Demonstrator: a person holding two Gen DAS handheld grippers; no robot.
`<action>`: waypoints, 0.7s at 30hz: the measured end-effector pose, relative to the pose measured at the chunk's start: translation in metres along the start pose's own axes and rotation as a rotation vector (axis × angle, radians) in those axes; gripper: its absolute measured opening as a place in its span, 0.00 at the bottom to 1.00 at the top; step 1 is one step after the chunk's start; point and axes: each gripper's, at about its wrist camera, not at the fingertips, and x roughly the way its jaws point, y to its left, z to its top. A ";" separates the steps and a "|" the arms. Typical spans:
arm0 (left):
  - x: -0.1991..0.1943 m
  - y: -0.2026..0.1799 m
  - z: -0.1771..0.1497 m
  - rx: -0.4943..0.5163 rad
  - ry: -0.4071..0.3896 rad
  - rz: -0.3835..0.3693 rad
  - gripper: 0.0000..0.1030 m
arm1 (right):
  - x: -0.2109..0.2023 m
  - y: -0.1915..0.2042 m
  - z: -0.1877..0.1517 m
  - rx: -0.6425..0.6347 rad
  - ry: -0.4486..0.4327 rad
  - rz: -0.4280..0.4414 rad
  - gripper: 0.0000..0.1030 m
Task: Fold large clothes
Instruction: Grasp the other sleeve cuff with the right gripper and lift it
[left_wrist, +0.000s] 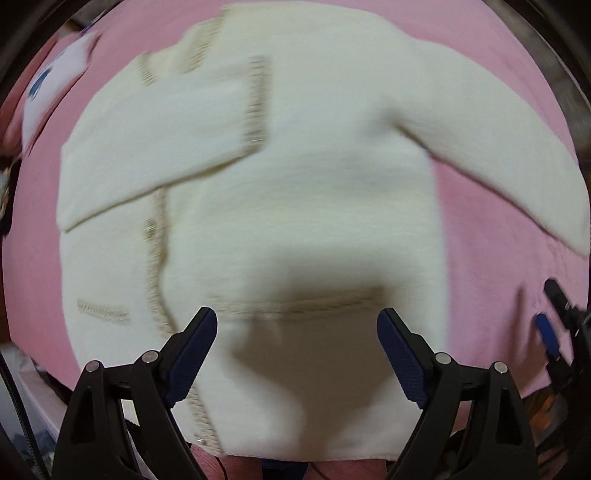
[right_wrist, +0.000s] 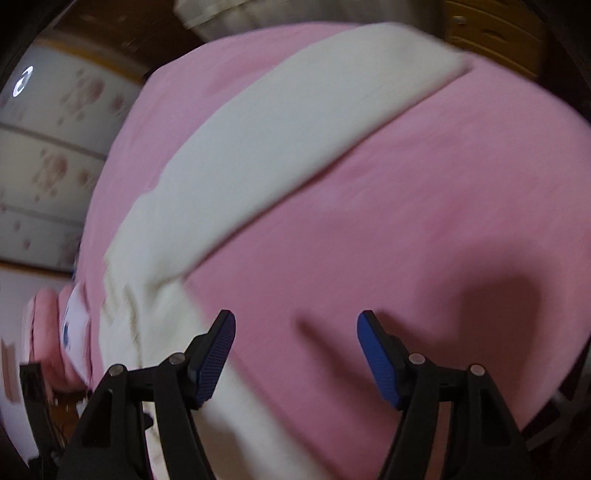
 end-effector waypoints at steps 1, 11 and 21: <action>-0.001 -0.004 0.015 0.027 0.006 0.003 0.86 | -0.005 -0.015 0.015 0.026 -0.018 -0.015 0.67; 0.010 -0.090 0.027 0.079 0.038 0.029 0.86 | 0.001 -0.098 0.114 0.294 -0.199 0.121 0.66; 0.004 -0.100 0.030 0.073 0.048 -0.003 0.86 | 0.013 -0.100 0.150 0.296 -0.294 0.103 0.09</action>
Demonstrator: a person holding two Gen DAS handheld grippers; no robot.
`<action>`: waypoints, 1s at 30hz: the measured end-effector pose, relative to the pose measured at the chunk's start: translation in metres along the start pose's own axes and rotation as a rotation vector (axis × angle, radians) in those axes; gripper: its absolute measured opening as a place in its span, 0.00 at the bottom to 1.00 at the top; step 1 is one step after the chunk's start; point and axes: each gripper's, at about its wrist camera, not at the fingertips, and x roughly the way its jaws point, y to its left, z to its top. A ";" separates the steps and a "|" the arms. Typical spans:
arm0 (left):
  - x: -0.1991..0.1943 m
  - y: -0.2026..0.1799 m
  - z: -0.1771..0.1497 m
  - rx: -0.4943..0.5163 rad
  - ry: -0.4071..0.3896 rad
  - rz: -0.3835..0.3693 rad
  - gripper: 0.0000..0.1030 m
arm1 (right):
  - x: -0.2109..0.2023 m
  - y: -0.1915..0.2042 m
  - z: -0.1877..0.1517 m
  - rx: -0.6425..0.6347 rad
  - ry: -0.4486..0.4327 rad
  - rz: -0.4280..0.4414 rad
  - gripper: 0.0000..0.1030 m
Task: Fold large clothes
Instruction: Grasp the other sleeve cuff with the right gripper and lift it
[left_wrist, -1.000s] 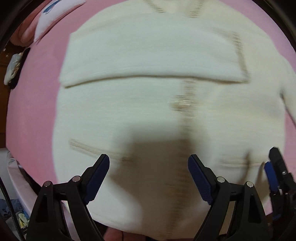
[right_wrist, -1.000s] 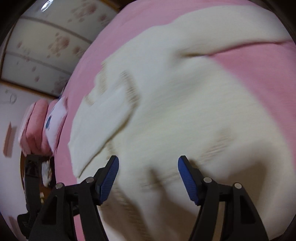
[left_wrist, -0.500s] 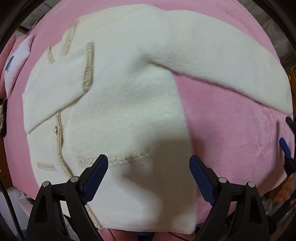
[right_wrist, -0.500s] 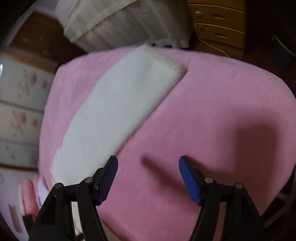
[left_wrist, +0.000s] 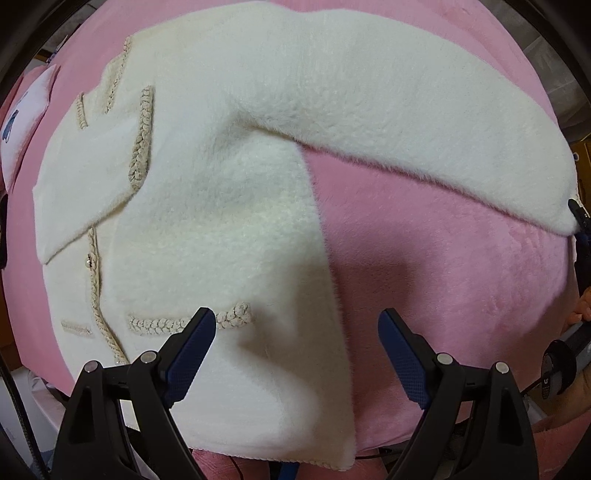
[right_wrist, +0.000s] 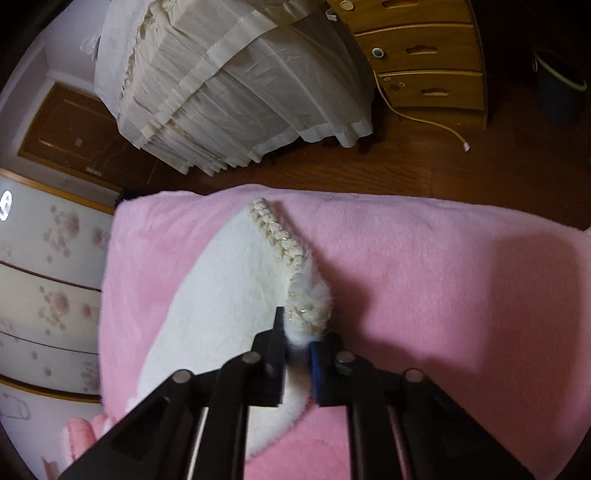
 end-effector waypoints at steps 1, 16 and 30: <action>-0.002 0.002 -0.002 0.000 -0.004 -0.008 0.86 | -0.002 -0.001 0.001 0.003 -0.005 0.002 0.08; 0.000 0.161 -0.047 -0.165 -0.063 -0.104 0.86 | -0.119 0.168 -0.069 -0.373 -0.328 0.116 0.08; 0.024 0.437 -0.097 -0.402 -0.087 -0.037 0.86 | -0.096 0.372 -0.334 -0.831 -0.232 0.339 0.08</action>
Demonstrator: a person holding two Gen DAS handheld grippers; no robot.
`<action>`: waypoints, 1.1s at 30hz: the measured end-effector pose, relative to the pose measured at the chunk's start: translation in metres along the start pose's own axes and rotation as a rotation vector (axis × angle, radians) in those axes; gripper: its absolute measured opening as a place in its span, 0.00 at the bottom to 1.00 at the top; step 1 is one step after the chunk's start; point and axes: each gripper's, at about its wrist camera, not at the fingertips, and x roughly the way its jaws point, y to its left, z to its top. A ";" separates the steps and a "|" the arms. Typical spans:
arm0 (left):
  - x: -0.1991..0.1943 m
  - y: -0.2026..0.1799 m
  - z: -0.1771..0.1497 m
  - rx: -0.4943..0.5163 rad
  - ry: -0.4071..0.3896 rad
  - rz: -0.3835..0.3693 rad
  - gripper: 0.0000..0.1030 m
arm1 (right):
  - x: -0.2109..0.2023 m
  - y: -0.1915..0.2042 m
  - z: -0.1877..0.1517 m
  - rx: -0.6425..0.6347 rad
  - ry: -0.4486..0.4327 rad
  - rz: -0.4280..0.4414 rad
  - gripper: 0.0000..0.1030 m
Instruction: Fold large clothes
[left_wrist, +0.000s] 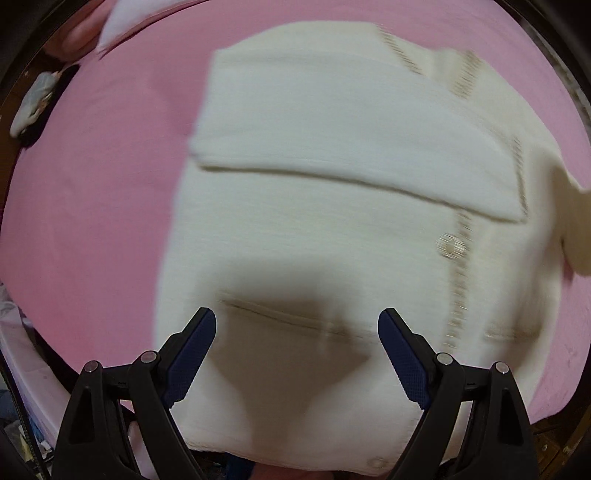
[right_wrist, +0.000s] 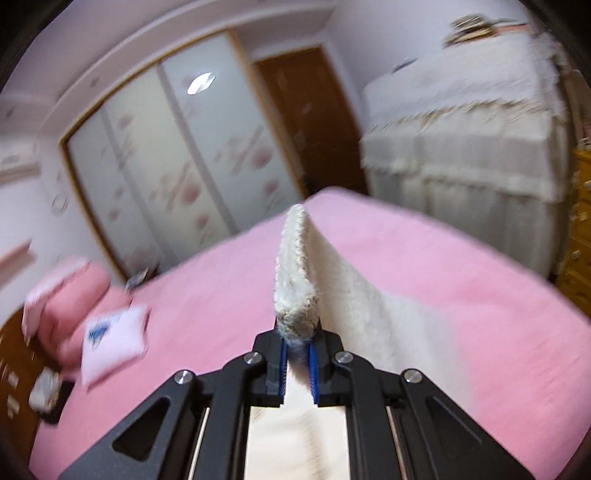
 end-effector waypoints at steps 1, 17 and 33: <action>0.002 0.019 0.004 -0.018 -0.003 0.007 0.86 | 0.015 0.018 -0.017 -0.015 0.039 0.013 0.08; 0.010 0.055 0.072 -0.019 -0.128 -0.390 0.86 | 0.121 0.052 -0.181 -0.023 0.549 0.155 0.79; 0.045 -0.127 0.098 -0.073 -0.142 -0.319 0.73 | 0.051 -0.128 -0.122 -0.155 0.535 -0.188 0.79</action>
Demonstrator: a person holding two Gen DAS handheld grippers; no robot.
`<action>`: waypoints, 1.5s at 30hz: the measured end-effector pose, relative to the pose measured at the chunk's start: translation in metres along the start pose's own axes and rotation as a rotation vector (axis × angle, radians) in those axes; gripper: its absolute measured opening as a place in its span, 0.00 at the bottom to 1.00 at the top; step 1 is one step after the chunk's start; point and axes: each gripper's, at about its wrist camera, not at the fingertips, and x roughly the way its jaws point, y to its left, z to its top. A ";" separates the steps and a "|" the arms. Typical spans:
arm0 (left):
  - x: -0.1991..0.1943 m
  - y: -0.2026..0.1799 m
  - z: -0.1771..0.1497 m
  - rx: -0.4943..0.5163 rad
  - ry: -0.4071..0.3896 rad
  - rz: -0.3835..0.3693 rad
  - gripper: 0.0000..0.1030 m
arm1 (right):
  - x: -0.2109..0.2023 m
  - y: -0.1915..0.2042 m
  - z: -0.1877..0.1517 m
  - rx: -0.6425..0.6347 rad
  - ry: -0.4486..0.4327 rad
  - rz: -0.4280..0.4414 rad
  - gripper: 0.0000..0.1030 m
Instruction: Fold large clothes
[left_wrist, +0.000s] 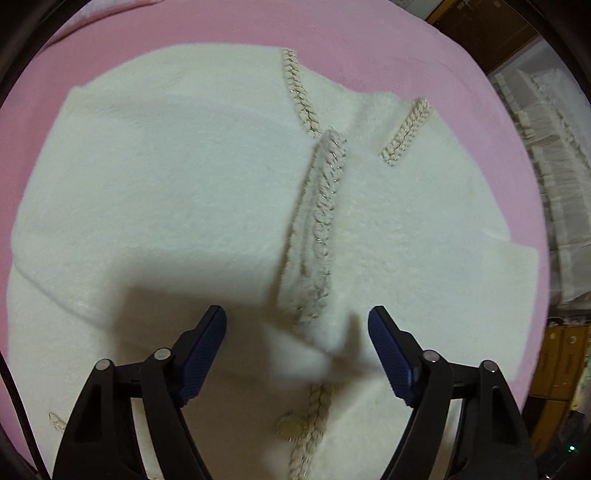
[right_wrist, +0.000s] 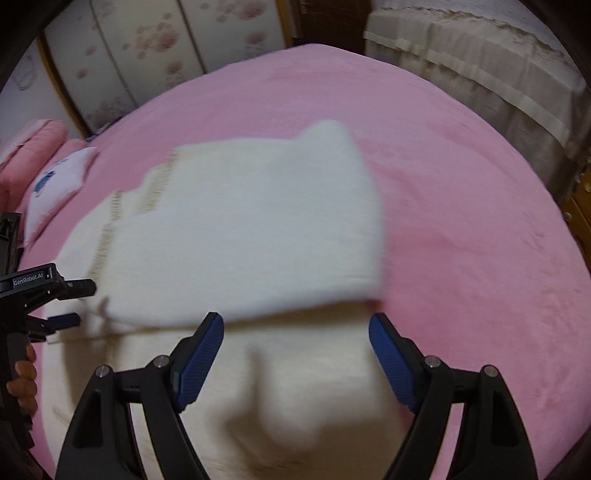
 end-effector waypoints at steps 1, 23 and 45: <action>0.004 -0.006 -0.001 0.004 -0.013 0.027 0.70 | 0.001 -0.011 -0.001 0.011 0.012 -0.013 0.79; -0.113 -0.017 0.018 -0.104 -0.388 0.078 0.06 | 0.052 -0.009 0.027 -0.200 0.015 0.015 0.79; -0.103 -0.054 -0.024 0.068 -0.450 0.528 0.50 | -0.010 -0.092 0.041 0.334 -0.038 0.071 0.38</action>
